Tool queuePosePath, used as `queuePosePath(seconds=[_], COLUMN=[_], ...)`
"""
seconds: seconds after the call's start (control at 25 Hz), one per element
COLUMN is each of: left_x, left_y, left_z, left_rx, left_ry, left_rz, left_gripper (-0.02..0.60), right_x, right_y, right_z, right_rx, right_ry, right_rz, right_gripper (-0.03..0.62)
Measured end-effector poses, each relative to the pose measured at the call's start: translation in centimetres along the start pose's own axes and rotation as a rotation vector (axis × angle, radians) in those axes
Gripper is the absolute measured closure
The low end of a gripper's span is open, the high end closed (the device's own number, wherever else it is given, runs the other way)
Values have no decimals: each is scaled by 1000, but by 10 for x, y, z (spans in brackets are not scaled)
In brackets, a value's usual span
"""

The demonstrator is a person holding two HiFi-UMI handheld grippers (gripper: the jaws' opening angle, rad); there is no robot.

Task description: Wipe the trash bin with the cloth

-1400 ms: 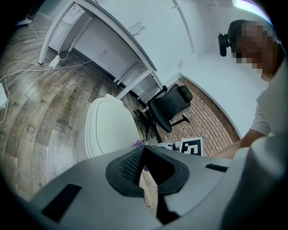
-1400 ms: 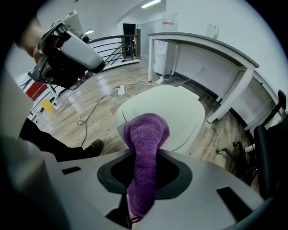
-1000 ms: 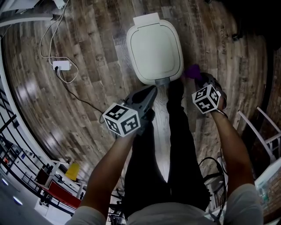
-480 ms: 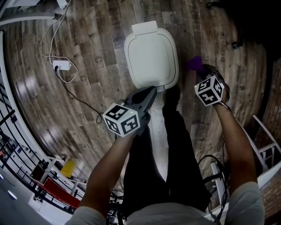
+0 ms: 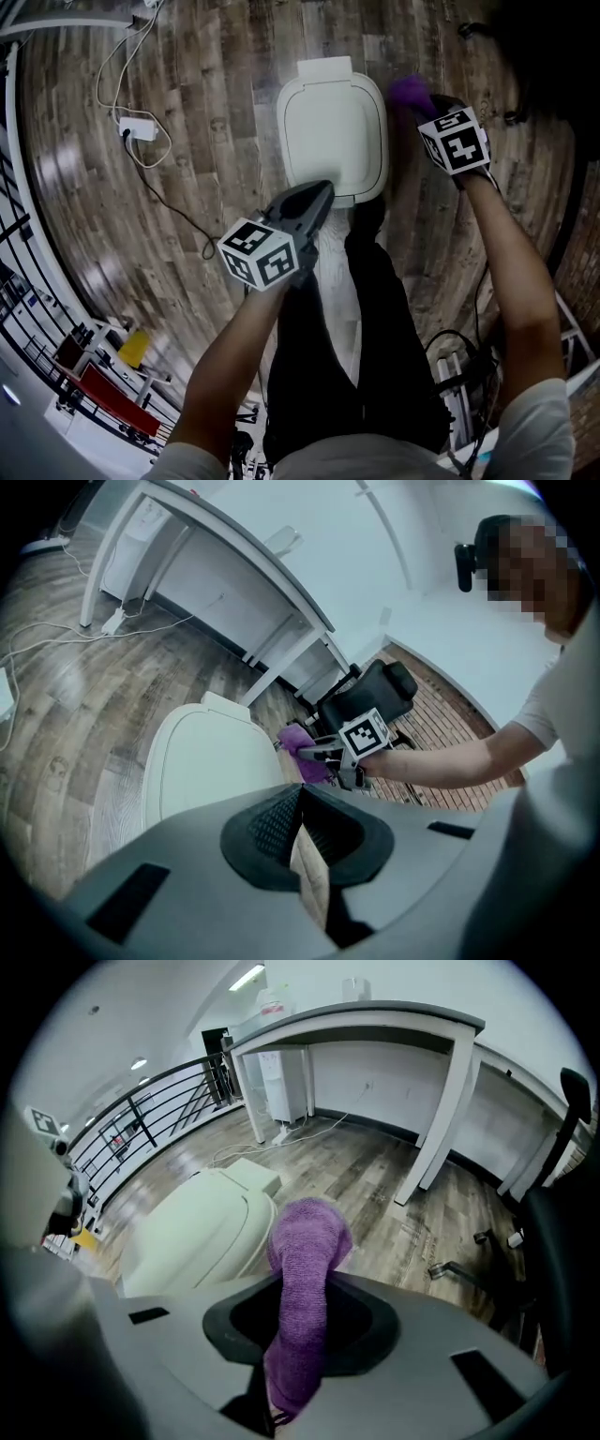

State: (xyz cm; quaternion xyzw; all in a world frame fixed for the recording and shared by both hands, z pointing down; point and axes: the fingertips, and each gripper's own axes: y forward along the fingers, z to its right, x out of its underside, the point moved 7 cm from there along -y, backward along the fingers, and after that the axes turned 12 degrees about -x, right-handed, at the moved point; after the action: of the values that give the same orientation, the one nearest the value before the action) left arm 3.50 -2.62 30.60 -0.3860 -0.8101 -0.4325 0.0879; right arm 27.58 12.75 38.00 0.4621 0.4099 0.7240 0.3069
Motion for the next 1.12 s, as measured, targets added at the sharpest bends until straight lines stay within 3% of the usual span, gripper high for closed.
queuePosePath(seconds=[0.28,0.64,0.84,1.12], left_x=[-5,-2,7,14], left_y=[6,9,7,6], left_z=[-6,-7,-8,-2], left_rx=[-14,-9,4,14], left_ry=[11,21,51,52], left_rz=[11,3,-24,-24], left_gripper=[577,577,577,578], right_x=[-48,-101,-93,-70], right_y=[19,50,59,51], right_z=[16,3,-13,-20], right_rx=[-15,-34,-56,-62], right_ry=[-49,-200,-330,-354], right_rz=[14,-8,-89,-107], right_gripper=[497,497,496,496])
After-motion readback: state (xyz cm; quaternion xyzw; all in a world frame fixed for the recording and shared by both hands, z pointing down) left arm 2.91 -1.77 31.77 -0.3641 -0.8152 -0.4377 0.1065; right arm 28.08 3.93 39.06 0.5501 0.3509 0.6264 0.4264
